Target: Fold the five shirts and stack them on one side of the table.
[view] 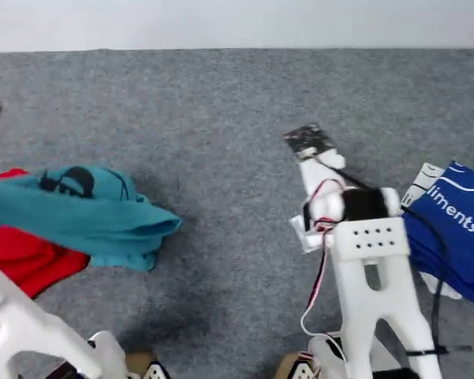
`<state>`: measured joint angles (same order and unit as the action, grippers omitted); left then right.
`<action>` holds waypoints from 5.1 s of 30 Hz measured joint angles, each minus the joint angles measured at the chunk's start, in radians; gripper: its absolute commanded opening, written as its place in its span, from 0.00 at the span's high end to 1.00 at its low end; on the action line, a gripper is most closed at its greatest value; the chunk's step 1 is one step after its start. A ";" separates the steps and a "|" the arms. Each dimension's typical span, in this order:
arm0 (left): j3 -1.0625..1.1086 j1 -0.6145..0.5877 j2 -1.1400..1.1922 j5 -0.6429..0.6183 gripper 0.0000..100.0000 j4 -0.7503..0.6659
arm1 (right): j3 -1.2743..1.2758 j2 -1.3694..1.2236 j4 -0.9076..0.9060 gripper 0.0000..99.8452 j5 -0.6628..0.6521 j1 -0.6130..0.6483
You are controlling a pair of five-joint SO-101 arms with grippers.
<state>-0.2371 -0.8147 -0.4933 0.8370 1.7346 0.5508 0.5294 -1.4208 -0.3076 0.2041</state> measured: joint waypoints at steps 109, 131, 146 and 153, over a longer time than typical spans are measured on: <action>1.036 0.608 -0.075 0.143 0.86 -0.190 | -0.382 -0.229 -0.333 0.80 -0.210 -0.442; 1.316 0.565 -0.075 0.216 0.86 -0.654 | -0.381 -0.229 -0.333 0.80 -0.126 -0.382; 1.286 0.678 -0.075 0.052 0.85 -0.812 | -0.381 -0.229 -0.333 0.80 -0.100 -0.327; 1.283 0.704 -0.075 0.063 0.88 -0.746 | -0.381 -0.229 -0.333 0.80 -0.100 -0.327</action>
<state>1.0457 -0.1105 -0.5685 0.8999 0.9889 0.1703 0.3007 -1.7538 -0.4074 -0.1227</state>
